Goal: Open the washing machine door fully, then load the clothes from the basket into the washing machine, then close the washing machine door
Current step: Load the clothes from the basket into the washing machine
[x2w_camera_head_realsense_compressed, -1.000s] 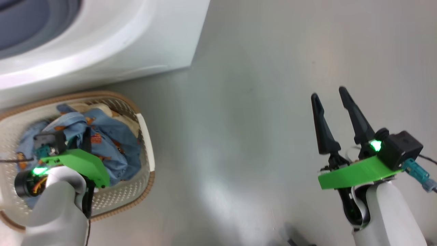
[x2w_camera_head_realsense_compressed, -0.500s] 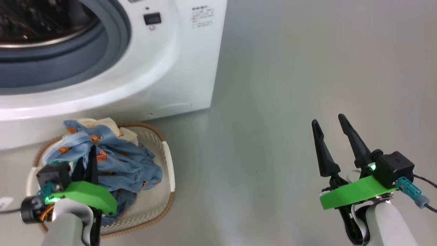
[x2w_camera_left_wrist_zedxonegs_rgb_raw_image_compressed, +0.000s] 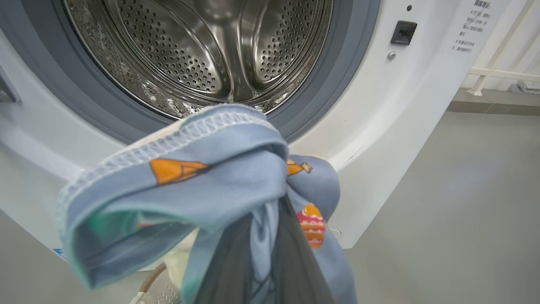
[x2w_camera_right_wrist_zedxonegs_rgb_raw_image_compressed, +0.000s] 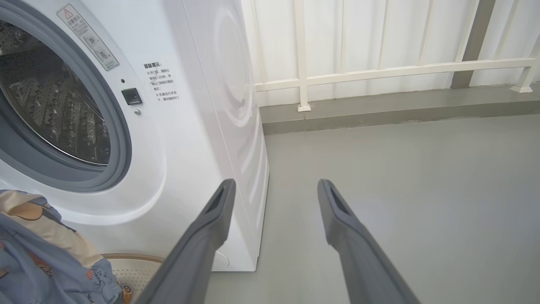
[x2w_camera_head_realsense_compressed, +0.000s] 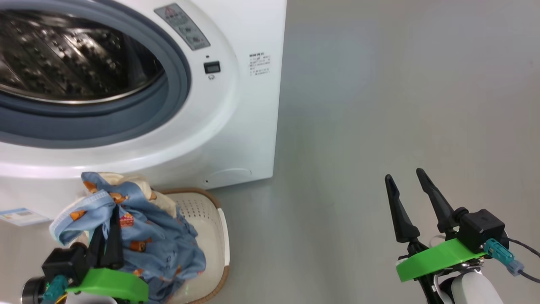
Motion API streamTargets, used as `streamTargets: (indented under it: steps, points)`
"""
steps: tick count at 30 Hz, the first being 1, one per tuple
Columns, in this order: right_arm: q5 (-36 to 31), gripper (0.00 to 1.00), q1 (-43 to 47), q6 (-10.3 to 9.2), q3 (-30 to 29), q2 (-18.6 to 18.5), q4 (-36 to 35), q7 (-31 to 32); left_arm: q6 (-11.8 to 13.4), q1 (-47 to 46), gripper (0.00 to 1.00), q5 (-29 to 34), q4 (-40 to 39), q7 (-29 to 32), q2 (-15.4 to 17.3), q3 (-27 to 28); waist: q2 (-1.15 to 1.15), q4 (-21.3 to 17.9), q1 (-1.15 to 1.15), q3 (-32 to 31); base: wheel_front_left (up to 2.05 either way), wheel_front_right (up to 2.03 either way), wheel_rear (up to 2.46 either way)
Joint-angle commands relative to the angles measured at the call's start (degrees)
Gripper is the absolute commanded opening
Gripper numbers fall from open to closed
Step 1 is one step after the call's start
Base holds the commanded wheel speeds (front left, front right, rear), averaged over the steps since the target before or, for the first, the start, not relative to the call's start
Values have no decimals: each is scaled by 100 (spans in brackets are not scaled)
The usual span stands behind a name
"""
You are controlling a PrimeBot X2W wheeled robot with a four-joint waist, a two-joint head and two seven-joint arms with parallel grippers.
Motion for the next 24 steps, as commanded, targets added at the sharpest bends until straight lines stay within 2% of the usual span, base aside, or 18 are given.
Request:
streamTargets:
  steps: [1, 14, 24]
  points:
    - [-57, 100, 76, 9, 125, 3, -108, -27, 67, 112, 0, 116, -370, -54, 84, 228, 0, 37, 0, -301, 0, 0, 0]
    - [-123, 100, 318, 9, 113, 3, -61, -27, 116, 974, 0, 404, -1333, -54, 42, 482, 0, -85, 0, -918, 0, 0, 0]
    - [-159, 100, 539, 9, 77, -8, -40, -27, 74, 1552, 0, 513, -1691, -54, -31, 609, 0, -89, 0, -1284, 0, 0, 0]
